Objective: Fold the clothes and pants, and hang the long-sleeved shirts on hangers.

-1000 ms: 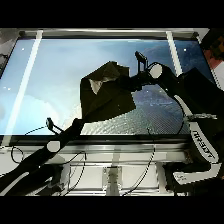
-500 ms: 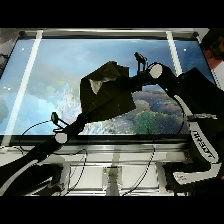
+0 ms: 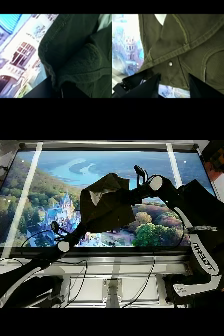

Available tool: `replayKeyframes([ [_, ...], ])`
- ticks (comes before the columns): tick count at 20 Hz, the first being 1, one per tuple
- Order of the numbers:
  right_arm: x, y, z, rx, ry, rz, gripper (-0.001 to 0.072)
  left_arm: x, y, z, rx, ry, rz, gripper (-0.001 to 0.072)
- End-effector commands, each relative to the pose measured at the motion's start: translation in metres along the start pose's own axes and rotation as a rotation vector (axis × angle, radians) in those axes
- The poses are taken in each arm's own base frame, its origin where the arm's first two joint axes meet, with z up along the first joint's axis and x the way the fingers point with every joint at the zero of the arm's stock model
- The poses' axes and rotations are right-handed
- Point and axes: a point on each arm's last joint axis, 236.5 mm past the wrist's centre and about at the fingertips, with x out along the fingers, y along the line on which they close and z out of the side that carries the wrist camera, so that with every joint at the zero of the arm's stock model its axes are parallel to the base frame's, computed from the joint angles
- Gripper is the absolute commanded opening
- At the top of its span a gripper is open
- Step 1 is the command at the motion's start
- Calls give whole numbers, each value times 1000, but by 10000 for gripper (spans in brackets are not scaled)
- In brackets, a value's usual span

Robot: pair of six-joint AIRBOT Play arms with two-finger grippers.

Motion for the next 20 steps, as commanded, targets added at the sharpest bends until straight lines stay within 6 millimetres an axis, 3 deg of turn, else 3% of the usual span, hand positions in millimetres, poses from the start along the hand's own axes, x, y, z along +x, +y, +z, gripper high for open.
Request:
replayKeyframes([
  [1, -1, -3, 1, -8, -2, -10, 44, 1, -5, 9, 1, -38, -11, 40],
  [6, -10, -9, 7, 66, -60, 3, 42, 0, -15, 18, 53, -75, -43, 41],
  [8, -22, -17, -1, 112, -89, 17, 41, 0, -15, 18, 53, -75, -44, 41],
  [11, -33, -25, -41, 222, -107, 75, 41, 0, -19, 17, 116, -72, -58, 41],
  [14, -38, -47, -79, 426, -218, 142, 41, 0, -23, 15, 177, -68, -72, 41],
  [17, -39, -81, -97, 659, -392, 177, 42, 0, -23, 15, 177, -68, -72, 41],
  [19, -29, -102, -112, 673, -427, 119, 47, 0, -24, 15, 176, -69, -73, 41],
  [20, -23, -102, -118, 682, -404, 113, 103, 0, -24, 16, 176, -69, -75, 41],
])
